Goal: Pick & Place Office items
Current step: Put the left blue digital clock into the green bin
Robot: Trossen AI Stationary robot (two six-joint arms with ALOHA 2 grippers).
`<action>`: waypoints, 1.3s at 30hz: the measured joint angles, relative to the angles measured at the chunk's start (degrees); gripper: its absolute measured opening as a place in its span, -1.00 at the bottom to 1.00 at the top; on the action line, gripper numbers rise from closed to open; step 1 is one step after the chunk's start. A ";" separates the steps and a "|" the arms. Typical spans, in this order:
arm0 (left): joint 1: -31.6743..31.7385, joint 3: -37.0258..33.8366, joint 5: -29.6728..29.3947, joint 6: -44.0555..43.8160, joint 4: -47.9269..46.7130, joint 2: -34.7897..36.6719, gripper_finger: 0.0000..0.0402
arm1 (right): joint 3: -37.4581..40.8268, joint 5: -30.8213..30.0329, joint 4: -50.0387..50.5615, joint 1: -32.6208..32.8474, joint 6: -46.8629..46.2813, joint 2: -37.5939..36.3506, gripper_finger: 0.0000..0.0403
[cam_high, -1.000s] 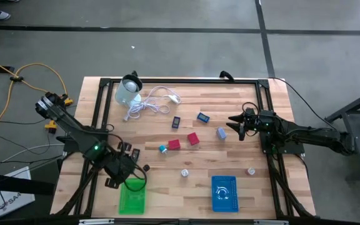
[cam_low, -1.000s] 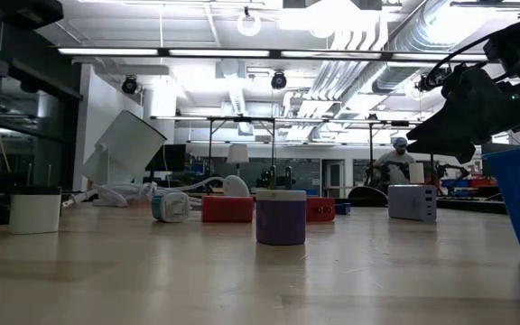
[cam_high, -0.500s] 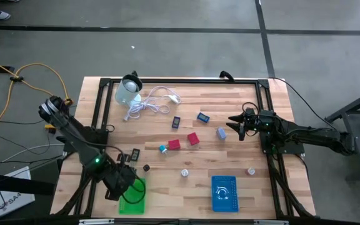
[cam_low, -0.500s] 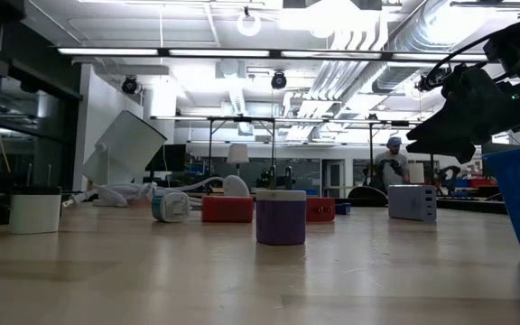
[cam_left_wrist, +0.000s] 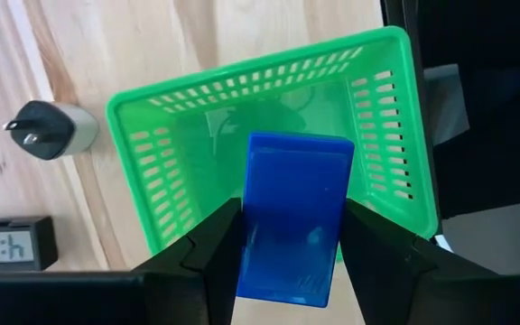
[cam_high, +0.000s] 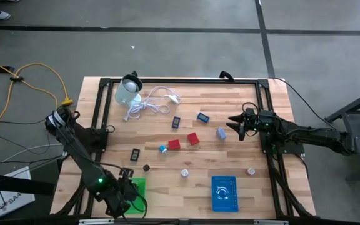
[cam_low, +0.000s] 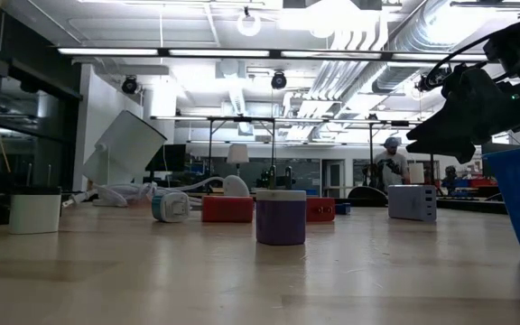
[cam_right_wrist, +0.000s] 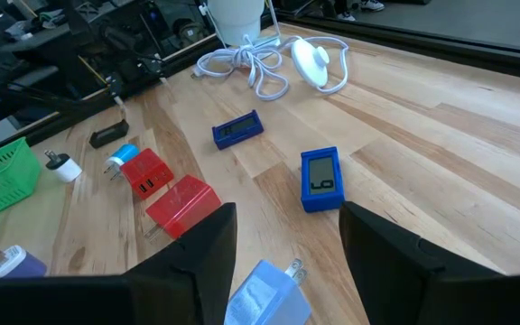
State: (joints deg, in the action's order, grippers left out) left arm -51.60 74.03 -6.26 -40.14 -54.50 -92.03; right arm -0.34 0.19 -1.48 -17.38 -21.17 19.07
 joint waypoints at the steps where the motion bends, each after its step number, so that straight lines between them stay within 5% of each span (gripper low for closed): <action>1: 0.01 0.26 -0.01 0.00 -0.32 -0.23 -0.21 | 0.00 0.02 0.00 0.00 0.00 -0.01 -0.09; 29: 1.01 0.29 -1.00 -1.79 1.34 -7.40 -0.21 | 0.00 0.01 0.00 0.01 0.00 0.00 -0.09; 39: 0.73 -3.97 -1.32 -3.76 9.19 -8.46 -0.21 | 0.02 0.00 0.00 0.00 0.00 0.00 -0.09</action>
State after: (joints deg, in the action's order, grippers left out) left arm -50.87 70.06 -7.58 -43.90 -45.31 -100.49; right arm -0.32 0.19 -1.48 -17.38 -21.17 19.06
